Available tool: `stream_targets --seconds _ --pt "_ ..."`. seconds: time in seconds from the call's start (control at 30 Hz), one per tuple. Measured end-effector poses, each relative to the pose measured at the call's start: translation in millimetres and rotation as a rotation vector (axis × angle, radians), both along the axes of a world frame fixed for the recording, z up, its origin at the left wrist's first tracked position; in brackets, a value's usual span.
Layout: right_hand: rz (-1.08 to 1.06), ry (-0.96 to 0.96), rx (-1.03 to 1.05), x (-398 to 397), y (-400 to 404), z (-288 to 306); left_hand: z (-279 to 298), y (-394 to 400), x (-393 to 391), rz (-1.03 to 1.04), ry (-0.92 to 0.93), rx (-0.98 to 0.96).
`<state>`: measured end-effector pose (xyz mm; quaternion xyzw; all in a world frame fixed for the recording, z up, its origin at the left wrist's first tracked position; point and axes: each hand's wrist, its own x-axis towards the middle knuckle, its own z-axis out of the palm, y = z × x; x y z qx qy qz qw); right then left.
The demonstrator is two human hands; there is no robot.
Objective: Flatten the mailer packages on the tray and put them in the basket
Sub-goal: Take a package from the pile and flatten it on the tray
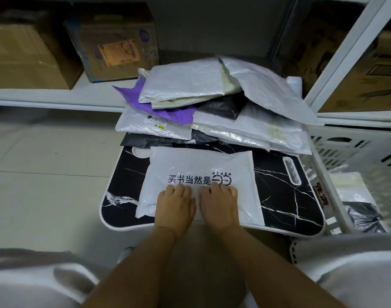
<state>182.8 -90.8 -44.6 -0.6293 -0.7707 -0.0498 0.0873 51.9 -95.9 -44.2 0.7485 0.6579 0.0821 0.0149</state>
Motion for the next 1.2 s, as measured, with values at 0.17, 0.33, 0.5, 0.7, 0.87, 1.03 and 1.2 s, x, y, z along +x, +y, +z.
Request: stream_targets --seconds 0.17,0.33,0.5,0.7,0.87,1.03,1.2 --pt "0.017 0.073 -0.12 8 -2 -13 3 5 3 -0.019 0.119 -0.088" --pt "0.055 0.014 -0.385 12 3 -2 -1 1 4 -0.022 0.133 -0.125" --pt "0.042 0.001 -0.286 11 14 7 4 12 1 0.005 0.058 -0.127" --pt "0.12 -0.029 -0.122 14 41 2 18 37 1 -0.047 0.157 -0.059" --pt "0.122 0.0 -0.351 18 44 -1 6 38 -4 -0.033 0.15 -0.242" --pt "0.099 -0.071 -0.423 17 51 4 6 46 -5 0.013 0.097 -0.279" --pt "0.055 -0.067 -0.338 18 65 4 10 62 -2 0.034 0.096 -0.169"
